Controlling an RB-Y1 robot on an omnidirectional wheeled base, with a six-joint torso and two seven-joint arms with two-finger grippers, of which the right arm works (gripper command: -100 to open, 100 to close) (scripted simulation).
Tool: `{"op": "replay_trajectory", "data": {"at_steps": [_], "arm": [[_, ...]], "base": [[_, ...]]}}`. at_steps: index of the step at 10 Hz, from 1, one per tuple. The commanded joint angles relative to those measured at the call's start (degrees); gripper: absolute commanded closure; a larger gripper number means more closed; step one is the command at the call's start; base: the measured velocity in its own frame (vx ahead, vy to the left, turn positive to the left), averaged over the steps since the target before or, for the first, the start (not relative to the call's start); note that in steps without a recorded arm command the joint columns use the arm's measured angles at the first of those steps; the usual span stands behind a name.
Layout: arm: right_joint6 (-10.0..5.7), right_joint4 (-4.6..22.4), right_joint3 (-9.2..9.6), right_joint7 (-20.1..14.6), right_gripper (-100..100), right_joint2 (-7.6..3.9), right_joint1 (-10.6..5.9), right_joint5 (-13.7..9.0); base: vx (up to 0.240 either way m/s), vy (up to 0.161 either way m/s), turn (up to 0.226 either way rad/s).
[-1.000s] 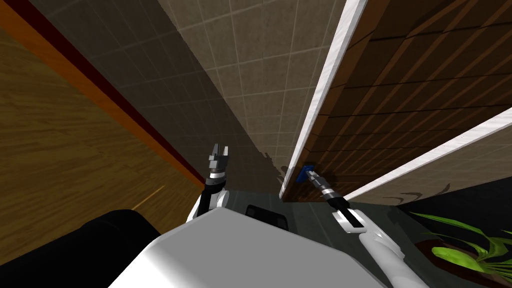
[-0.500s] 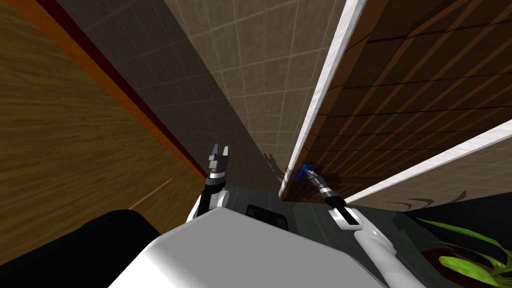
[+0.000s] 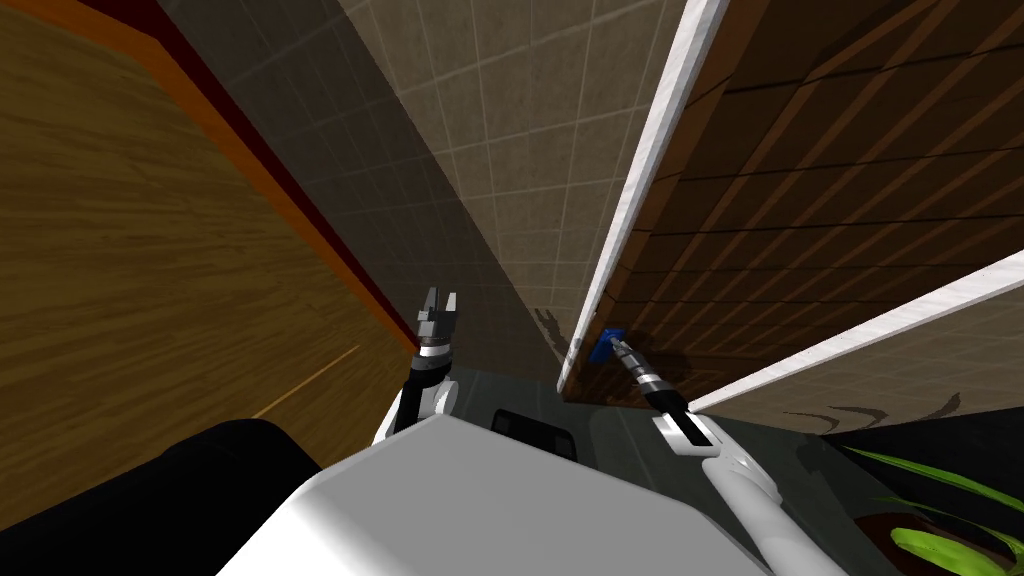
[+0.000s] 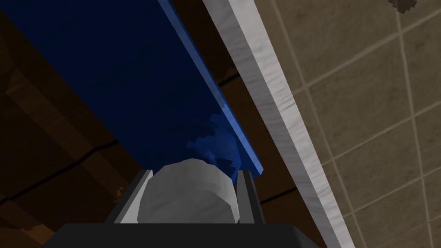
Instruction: Pull the door open
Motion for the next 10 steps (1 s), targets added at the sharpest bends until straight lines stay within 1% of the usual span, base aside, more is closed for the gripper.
{"op": "replay_trajectory", "data": {"at_steps": [1,2,3,5,6,7,8,9,10], "arm": [[0.87,-0.58,-0.58,-2.55,100,-0.23,-0.19,-1.34],[1.26,-0.68,-0.47,-4.13,100,0.03,-0.33,-2.36],[1.26,-0.68,-0.47,-4.67,100,0.03,-0.33,-2.36],[2.04,-0.89,-0.24,-8.37,100,0.56,-0.61,-4.39],[2.04,-0.89,-0.24,-8.92,100,0.56,-0.61,-4.39],[2.45,-0.99,-0.12,-11.03,100,0.83,-0.76,-5.44],[2.88,-1.11,0.00,-12.41,100,1.12,-0.92,-6.57],[2.88,-1.11,0.00,-13.36,100,1.12,-0.92,-6.57],[3.31,-1.22,0.13,-15.27,100,1.41,-1.07,-7.69]], "base": [[-0.035,-0.043,0.055],[-0.077,-0.066,0.101],[-0.066,-0.054,0.062],[-0.067,-0.061,0.087],[-0.051,-0.057,0.046],[-0.053,-0.038,0.067],[-0.080,-0.052,0.123],[-0.052,-0.050,0.034],[-0.037,-0.053,0.083]]}}
